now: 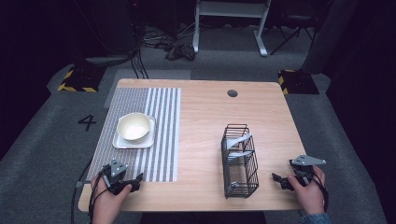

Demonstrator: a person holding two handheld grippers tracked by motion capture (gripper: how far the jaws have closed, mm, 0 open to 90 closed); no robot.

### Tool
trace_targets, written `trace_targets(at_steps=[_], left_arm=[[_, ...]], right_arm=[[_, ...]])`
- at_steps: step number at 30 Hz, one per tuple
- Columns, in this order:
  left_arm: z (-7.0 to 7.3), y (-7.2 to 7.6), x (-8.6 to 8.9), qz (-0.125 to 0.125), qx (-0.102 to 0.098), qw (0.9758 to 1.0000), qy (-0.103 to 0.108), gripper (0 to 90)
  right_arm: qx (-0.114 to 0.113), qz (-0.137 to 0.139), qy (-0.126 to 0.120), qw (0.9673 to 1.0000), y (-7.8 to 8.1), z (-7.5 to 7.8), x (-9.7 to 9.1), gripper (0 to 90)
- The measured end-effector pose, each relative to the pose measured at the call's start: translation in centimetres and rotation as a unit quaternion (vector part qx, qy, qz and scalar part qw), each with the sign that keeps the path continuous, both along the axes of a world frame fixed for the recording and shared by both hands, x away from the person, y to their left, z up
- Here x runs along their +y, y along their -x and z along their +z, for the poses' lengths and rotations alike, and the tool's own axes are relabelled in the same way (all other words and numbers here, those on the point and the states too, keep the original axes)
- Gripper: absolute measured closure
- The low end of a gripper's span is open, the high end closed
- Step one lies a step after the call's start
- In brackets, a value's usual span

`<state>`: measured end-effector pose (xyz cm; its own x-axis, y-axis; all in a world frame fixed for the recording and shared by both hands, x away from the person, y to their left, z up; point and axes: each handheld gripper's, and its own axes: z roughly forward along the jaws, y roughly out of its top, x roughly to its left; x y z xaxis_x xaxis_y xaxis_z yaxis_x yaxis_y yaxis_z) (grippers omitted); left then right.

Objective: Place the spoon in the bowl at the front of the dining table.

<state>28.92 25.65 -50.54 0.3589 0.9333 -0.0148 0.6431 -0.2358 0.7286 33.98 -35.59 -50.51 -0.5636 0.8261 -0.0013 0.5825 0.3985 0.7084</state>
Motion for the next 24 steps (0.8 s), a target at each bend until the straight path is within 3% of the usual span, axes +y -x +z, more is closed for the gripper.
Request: trace_targets(at_steps=[10,14,18,24], left_arm=[[0.0,0.1,-0.1,0.001,0.0,1.0,0.001,19.2],[0.0,0.2,-0.1,-0.009,-0.003,0.9999,-0.004,20.7],[0.4,0.3,-0.1,-0.005,-0.004,1.0,0.003,21.4],[1.7,0.7,-0.3,-0.014,-0.02,0.9994,0.022,21.2]], right_arm=[[-0.001,0.0,0.0,1.0,0.0,0.0,0.0,0.0],[0.0,0.0,0.0,1.0,0.0,0.0,0.0,0.0],[0.0,0.0,0.0,1.0,0.0,0.0,0.0,0.0],[0.0,0.0,0.0,1.0,0.0,0.0,0.0,0.0]])
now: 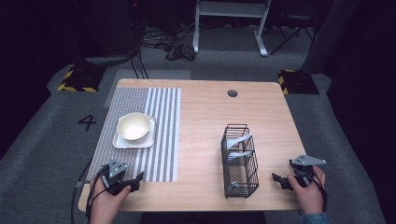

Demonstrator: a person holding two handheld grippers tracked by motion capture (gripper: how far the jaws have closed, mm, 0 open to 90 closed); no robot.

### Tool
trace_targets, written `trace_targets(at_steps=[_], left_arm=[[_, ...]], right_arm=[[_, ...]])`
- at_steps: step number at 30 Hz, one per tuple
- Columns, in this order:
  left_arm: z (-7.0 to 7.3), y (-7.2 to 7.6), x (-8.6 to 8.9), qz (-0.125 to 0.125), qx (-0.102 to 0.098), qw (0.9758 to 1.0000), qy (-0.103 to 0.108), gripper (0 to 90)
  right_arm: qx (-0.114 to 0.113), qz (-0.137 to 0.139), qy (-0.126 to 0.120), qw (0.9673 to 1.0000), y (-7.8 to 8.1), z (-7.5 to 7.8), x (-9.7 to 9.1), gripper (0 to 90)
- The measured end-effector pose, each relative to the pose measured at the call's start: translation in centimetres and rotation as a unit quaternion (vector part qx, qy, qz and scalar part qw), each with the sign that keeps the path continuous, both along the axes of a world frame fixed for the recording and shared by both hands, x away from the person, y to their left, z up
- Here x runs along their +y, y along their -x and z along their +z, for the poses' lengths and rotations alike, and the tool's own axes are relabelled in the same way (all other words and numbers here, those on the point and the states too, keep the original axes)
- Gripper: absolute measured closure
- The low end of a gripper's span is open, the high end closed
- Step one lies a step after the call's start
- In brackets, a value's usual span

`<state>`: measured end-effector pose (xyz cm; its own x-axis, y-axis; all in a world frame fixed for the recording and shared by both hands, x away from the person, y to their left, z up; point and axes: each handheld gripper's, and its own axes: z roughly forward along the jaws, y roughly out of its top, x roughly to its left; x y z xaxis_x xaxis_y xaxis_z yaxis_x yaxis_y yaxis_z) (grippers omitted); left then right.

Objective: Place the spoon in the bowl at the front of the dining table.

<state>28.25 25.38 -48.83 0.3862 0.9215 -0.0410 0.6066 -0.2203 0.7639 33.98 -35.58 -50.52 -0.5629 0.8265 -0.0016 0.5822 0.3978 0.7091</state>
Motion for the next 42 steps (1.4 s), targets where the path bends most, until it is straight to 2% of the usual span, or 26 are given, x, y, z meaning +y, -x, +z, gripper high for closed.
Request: trace_targets(at_steps=[2,4,5,9,10,13,15,17,20,23,34,42], left_arm=[[0.9,0.3,0.0,0.001,-0.014,0.9999,0.008,21.4],[1.2,0.4,0.0,0.002,-0.018,0.9998,0.01,22.0],[1.9,0.7,0.0,0.004,-0.028,0.9994,0.018,22.6],[2.7,1.0,0.0,0.004,-0.04,0.9989,0.023,24.1],[3.3,1.3,-0.1,0.004,-0.051,0.9984,0.026,24.5],[3.8,1.5,-0.2,0.004,-0.062,0.9977,0.028,25.1],[4.3,1.7,-0.3,0.003,-0.078,0.9965,0.031,25.3],[4.8,2.0,-0.5,0.004,-0.108,0.9934,0.039,27.0],[5.4,2.3,-0.7,0.002,-0.126,0.9911,0.043,28.0],[6.0,2.6,-0.9,0.0,-0.132,0.9903,0.044,27.9],[7.5,3.4,-2.2,-0.01,-0.12,0.9919,0.039,26.7],[8.6,3.3,-4.0,-0.034,-0.135,0.9894,0.041,26.6]], right_arm=[[0.0,0.0,0.0,1.0,0.0,0.0,0.0,0.0],[0.0,0.0,0.0,1.0,0.0,0.0,0.0,0.0],[0.0,0.0,0.0,1.0,0.0,0.0,0.0,0.0],[0.0,0.0,0.0,1.0,0.0,0.0,0.0,0.0],[0.0,0.0,0.0,1.0,0.0,0.0,0.0,0.0],[0.0,0.0,0.0,1.0,0.0,0.0,0.0,0.0],[0.0,0.0,0.0,1.0,0.0,0.0,0.0,0.0],[0.0,0.0,0.0,1.0,0.0,0.0,0.0,0.0],[0.0,0.0,0.0,1.0,0.0,0.0,0.0,0.0],[0.0,0.0,0.0,1.0,0.0,0.0,0.0,0.0],[0.0,0.0,0.0,1.0,0.0,0.0,0.0,0.0],[0.0,0.0,0.0,1.0,0.0,0.0,0.0,0.0]])
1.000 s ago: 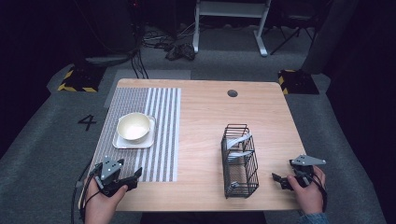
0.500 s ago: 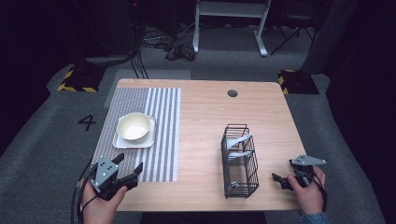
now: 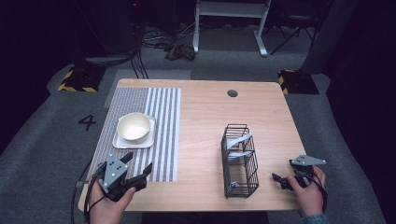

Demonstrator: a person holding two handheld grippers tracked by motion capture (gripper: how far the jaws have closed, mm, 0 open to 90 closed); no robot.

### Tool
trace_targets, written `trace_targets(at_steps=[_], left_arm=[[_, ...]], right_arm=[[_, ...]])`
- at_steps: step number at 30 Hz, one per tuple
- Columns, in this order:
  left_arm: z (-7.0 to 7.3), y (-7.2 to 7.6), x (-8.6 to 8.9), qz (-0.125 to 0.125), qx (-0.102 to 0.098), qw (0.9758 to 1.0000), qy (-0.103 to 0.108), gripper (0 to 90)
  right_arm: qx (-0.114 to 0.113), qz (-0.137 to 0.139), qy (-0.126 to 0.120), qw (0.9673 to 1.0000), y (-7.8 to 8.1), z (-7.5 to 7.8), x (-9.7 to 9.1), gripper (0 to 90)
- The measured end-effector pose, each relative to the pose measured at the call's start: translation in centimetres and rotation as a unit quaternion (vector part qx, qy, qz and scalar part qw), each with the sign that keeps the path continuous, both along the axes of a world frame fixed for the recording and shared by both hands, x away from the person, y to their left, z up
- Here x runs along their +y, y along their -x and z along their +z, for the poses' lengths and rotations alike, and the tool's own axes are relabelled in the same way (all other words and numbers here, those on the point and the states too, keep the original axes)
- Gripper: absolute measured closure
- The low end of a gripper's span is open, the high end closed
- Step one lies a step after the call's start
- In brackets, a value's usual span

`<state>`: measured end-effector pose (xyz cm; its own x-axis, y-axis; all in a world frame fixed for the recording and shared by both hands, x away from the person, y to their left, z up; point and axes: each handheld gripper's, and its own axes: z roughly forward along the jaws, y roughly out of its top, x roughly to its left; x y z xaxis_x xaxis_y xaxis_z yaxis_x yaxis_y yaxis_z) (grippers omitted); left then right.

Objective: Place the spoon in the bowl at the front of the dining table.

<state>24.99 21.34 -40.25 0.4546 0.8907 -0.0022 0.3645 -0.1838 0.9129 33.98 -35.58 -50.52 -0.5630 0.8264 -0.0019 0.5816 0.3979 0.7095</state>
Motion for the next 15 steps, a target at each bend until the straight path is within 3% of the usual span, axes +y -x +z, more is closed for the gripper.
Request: trace_targets(at_steps=[15], left_arm=[[1.5,-1.5,-4.5,-0.069,-0.014,0.9975,0.002,25.9]], right_arm=[[0.0,0.0,0.0,1.0,0.0,0.0,0.0,0.0]])
